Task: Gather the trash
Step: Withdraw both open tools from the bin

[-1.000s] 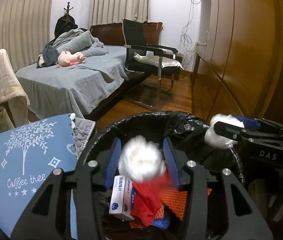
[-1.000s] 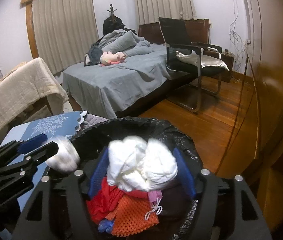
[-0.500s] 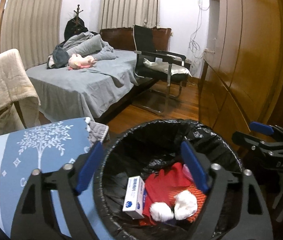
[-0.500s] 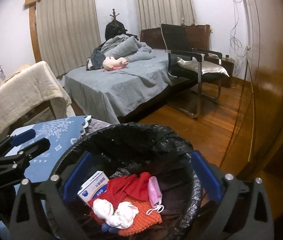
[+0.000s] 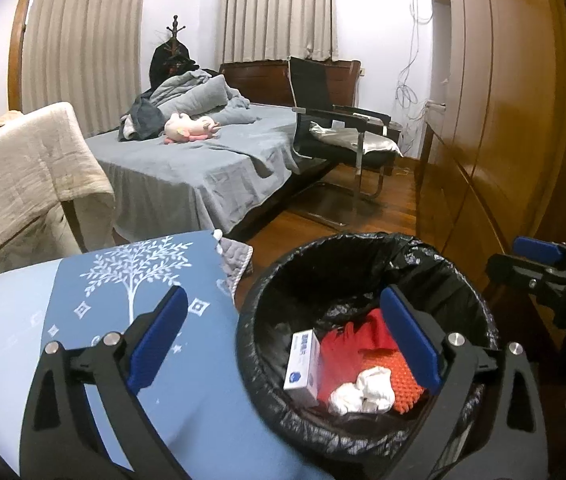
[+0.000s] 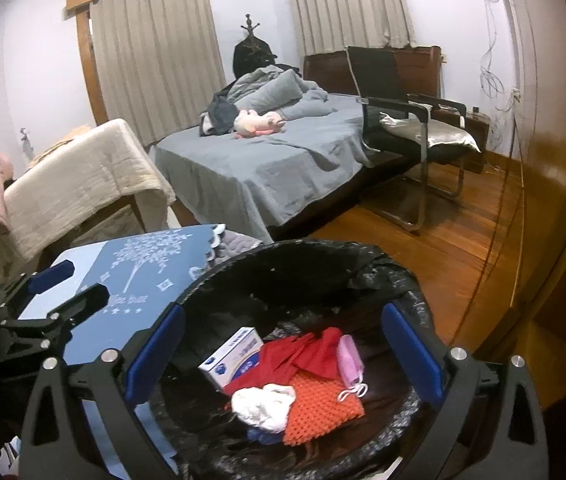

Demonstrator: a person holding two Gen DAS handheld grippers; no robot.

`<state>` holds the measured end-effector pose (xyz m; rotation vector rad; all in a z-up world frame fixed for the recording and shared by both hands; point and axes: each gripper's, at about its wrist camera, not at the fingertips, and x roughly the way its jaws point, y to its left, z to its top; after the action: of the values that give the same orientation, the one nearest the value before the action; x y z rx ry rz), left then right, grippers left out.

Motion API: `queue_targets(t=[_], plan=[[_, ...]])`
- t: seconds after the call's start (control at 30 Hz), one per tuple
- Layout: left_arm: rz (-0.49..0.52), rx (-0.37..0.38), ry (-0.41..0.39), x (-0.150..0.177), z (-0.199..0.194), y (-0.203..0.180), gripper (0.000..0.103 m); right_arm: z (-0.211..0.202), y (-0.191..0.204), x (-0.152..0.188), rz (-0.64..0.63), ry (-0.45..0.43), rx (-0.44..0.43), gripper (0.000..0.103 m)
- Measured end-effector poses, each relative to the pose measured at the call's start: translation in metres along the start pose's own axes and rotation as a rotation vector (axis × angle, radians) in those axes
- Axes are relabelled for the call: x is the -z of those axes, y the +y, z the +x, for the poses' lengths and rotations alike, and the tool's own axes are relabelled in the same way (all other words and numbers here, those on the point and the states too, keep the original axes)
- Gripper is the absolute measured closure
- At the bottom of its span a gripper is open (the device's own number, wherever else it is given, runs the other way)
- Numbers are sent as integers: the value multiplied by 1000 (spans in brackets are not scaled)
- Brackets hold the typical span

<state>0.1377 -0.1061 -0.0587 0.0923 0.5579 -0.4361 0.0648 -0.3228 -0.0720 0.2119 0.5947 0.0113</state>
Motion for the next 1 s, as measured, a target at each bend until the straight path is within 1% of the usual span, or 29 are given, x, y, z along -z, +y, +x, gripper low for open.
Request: queue_targets(t=[0.2,0.57,1.0], plan=[[-11,-23,-6,7,-22,6,7,-13,21,1,-23,-10,-18,6],[-47,-54,-44,0,-56,19,7,-29,54,-3,-66,-34,-54,6],[-45,-83,-97,-8,-86,23,6,-41,72,-14,-97,-69,-59,6]])
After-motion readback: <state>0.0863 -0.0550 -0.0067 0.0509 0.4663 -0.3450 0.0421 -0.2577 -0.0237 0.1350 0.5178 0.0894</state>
